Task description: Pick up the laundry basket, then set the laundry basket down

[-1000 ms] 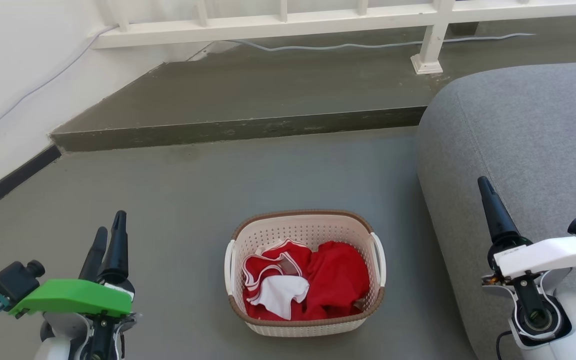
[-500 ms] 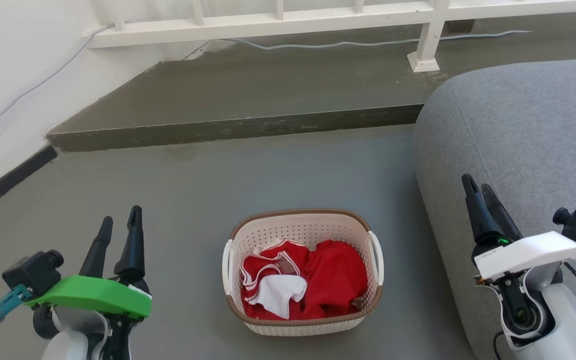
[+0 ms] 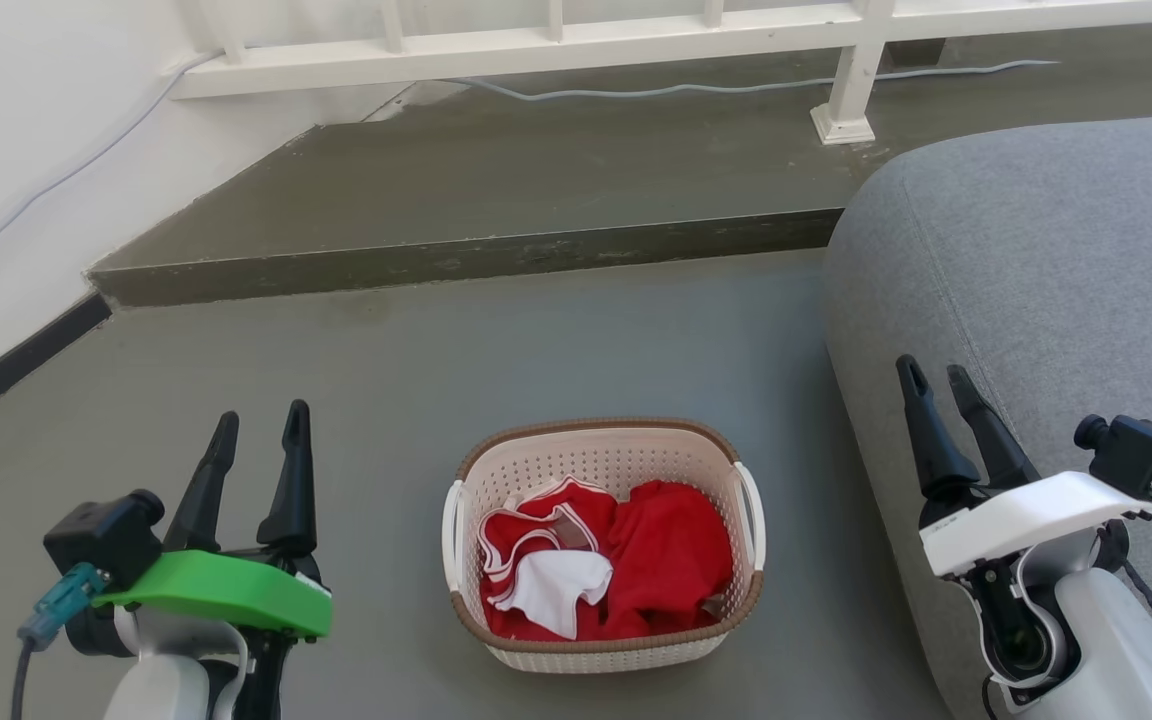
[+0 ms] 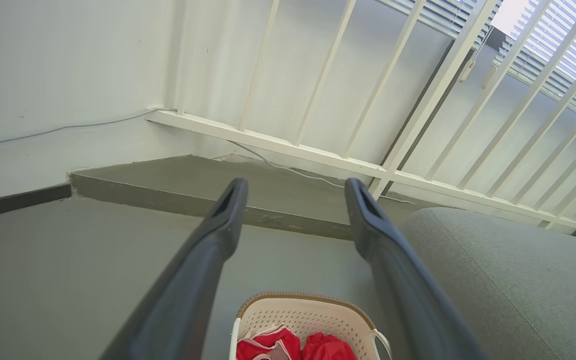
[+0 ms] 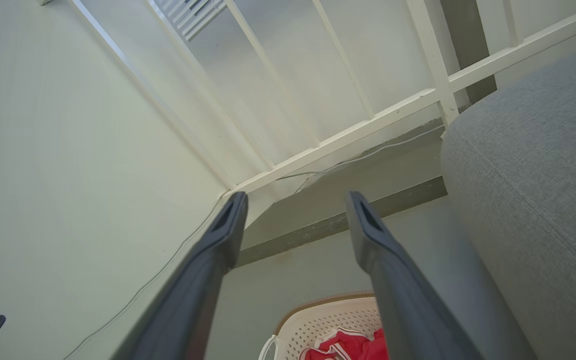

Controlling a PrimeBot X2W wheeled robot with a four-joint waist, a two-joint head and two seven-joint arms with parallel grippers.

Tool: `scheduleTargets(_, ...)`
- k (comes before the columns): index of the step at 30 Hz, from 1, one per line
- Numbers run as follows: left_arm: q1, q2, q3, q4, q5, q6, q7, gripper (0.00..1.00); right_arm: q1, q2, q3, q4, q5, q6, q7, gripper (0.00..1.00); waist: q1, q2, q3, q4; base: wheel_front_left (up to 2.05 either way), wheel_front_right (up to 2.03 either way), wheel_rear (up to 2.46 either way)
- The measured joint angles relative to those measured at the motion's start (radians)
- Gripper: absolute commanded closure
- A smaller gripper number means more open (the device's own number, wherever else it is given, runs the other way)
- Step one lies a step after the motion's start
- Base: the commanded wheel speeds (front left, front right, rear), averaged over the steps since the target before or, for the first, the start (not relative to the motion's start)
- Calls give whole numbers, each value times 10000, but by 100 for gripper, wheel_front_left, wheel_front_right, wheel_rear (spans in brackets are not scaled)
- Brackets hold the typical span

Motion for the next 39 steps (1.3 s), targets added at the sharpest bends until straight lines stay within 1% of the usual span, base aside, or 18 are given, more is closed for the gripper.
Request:
scheduleTargets(5, -1, -13, -79, -46, 451, -2, -125, 0, -12, 2, 107, 2, -462, 0, -134, 0, 0, 0, 0, -9, 0, 0, 0)
scheduleTargets(10, -4, -25, -144, -109, 1129, -6, -316, 0, -44, 8, 213, 2, -1062, 0, -320, 0, 0, 0, 16, -27, 0, 0, 0)
scheduleTargets(11, -5, -27, -163, -148, 1442, -6, -376, 0, -47, 10, 249, 0, -1292, 0, -372, 0, 0, 0, 26, -35, 0, 0, 0)
scheduleTargets(21, -148, -35, -324, -341, 2709, -19, -698, 0, -198, 23, 405, 0, -2481, 2, -723, 0, 0, 0, 112, -73, 0, 0, 0)
scheduleTargets(39, -170, -58, -376, -372, 2734, -19, -700, 0, -199, 238, 171, 151, -2821, 12, -734, 0, 0, 0, 215, -90, 0, 0, 0)
